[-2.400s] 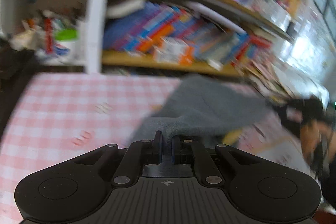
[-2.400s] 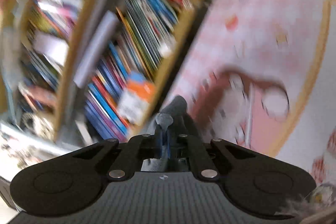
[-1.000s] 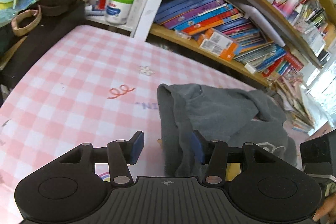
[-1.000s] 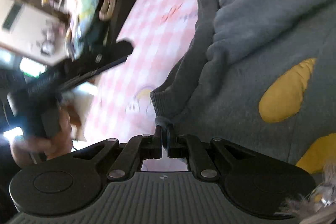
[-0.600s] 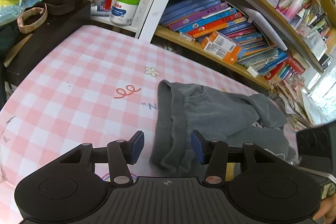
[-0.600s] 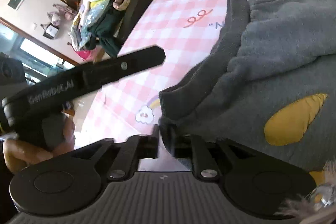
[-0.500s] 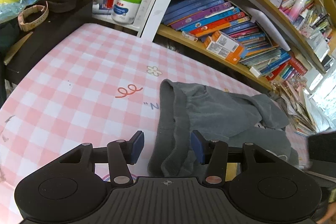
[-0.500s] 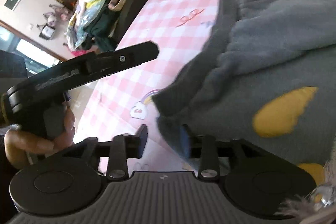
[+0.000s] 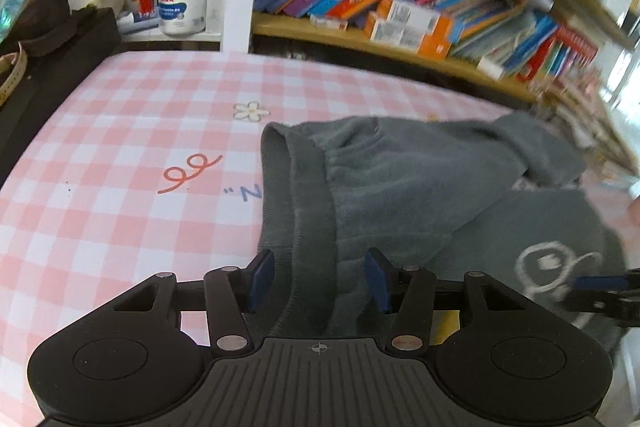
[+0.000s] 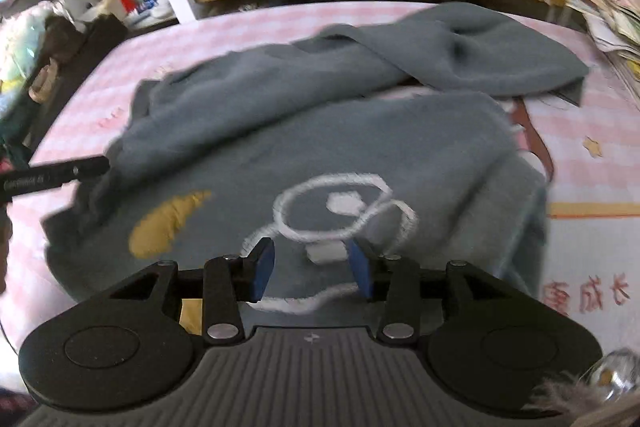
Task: Fold clothes
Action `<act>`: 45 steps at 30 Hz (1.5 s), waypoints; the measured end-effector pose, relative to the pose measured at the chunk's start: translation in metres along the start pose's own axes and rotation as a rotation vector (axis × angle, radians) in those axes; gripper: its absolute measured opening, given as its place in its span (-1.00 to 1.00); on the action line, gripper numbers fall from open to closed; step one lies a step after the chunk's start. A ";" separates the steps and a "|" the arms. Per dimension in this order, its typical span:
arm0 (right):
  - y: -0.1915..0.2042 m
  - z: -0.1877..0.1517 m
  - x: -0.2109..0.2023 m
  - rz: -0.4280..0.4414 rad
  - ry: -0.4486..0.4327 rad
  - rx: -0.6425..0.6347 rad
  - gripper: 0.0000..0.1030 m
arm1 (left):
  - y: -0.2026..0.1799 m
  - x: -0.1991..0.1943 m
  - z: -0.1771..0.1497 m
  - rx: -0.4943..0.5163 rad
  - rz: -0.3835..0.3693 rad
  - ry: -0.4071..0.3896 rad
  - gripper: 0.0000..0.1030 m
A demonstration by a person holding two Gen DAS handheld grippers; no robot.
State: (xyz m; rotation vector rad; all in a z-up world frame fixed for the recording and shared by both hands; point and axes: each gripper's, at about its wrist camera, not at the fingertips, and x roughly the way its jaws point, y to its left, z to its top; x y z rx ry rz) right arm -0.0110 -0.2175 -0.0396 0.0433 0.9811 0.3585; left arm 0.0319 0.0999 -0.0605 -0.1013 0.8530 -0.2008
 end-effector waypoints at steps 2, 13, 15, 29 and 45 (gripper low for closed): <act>0.004 -0.006 0.002 -0.005 0.006 -0.019 -0.21 | -0.004 0.007 -0.004 0.020 0.016 0.022 0.00; 0.028 -0.007 0.015 0.002 0.050 -0.109 0.03 | 0.001 0.009 -0.012 0.089 0.122 0.030 0.12; 0.027 -0.007 0.011 0.015 0.038 -0.114 0.03 | 0.008 0.006 -0.013 0.064 0.147 0.027 0.12; 0.011 -0.004 -0.021 0.023 -0.059 -0.037 0.08 | 0.054 -0.008 -0.014 -0.003 0.161 0.012 0.25; -0.050 -0.011 -0.020 -0.195 -0.036 0.223 0.28 | 0.038 -0.031 -0.028 0.024 0.155 -0.029 0.27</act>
